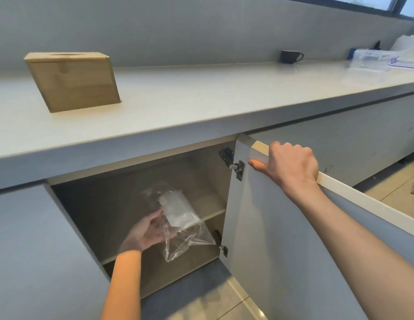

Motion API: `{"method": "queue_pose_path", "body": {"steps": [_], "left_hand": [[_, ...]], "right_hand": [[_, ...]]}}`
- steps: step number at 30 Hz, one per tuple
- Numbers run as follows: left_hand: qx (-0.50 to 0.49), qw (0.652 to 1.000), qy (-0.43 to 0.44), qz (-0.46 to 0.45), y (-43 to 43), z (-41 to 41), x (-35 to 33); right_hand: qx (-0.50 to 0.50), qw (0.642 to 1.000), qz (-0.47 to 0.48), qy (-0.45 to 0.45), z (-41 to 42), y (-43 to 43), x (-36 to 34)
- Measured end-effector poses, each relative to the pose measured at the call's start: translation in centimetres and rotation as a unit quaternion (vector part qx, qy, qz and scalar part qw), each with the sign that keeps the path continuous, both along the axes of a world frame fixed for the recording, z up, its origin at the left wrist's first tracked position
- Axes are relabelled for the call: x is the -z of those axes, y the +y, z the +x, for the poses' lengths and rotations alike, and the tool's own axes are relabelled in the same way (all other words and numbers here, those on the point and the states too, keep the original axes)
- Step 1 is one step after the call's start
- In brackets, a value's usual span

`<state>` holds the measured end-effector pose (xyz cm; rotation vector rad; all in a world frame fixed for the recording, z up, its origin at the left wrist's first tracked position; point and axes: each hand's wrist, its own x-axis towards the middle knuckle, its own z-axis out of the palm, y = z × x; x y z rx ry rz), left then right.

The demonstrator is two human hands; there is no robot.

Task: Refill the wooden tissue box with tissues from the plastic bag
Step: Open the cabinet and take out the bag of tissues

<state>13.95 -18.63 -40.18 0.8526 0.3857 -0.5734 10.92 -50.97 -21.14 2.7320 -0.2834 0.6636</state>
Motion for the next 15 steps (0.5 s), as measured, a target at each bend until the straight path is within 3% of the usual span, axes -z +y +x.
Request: {"method": "queue_pose_path", "body": {"steps": [3,6,9,12,15], "left_hand": [[0.009,0.99,0.017,0.142,-0.2,0.7,-1.6],[0.013,0.952,0.007,0.306,-2.9,1.4,-3.0],[0.072,0.858,-0.045,0.507,-6.4,2.5,-3.1],[0.092,0.764,-0.023,0.639,-9.5,2.5,-3.0],[0.079,0.744,-0.005,0.663,-10.7,2.7,-3.1]], "right_hand": [[0.007,1.0,-0.002,0.0,-0.1,0.0,0.0],[0.01,1.0,0.003,0.002,0.0,0.0,-0.1],[0.004,1.0,0.01,0.001,0.1,-0.1,-0.1],[0.007,1.0,0.01,-0.004,-0.1,-0.2,-0.2],[0.004,1.0,0.022,0.009,-0.2,-0.2,-0.3]]}}
